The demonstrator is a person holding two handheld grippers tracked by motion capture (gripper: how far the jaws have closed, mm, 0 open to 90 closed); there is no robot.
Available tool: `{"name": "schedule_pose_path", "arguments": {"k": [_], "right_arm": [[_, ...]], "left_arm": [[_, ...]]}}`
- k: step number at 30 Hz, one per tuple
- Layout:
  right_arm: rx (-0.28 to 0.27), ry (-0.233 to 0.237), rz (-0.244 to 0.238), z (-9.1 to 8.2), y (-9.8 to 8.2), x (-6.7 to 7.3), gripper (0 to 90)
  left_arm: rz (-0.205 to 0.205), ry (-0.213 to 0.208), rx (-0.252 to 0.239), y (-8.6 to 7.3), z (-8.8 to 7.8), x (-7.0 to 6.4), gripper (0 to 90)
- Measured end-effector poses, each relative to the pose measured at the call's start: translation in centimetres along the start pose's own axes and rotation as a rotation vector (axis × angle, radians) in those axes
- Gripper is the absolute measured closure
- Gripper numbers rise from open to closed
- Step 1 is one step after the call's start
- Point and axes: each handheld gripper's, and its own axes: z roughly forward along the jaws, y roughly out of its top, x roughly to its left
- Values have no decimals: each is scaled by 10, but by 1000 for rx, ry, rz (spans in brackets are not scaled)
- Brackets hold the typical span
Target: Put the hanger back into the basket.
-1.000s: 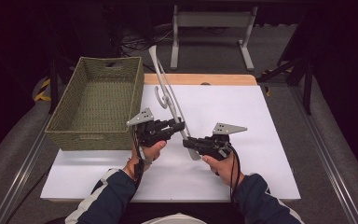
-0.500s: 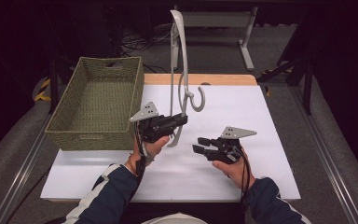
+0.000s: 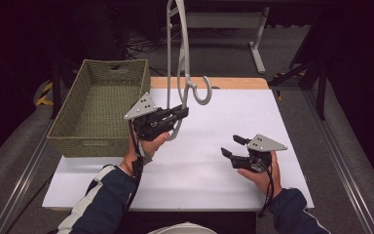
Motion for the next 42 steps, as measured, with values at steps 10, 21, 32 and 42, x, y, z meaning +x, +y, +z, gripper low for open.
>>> {"name": "schedule_pose_path", "arguments": {"k": [10, 21, 32, 42], "right_arm": [[-1, -42, 10, 2, -1, -1, 236], [-7, -73, -17, 5, 1, 4, 124], [5, -74, -53, 8, 0, 11, 112], [31, -56, -71, 14, -3, 16, 120]], "left_arm": [[45, 78, 1, 21, -30, 2, 817], [75, 175, 26, 23, -57, 23, 816], [72, 261, 64, 14, -75, 51, 816], [73, 316, 134, -3, -89, 79, 816]]}}
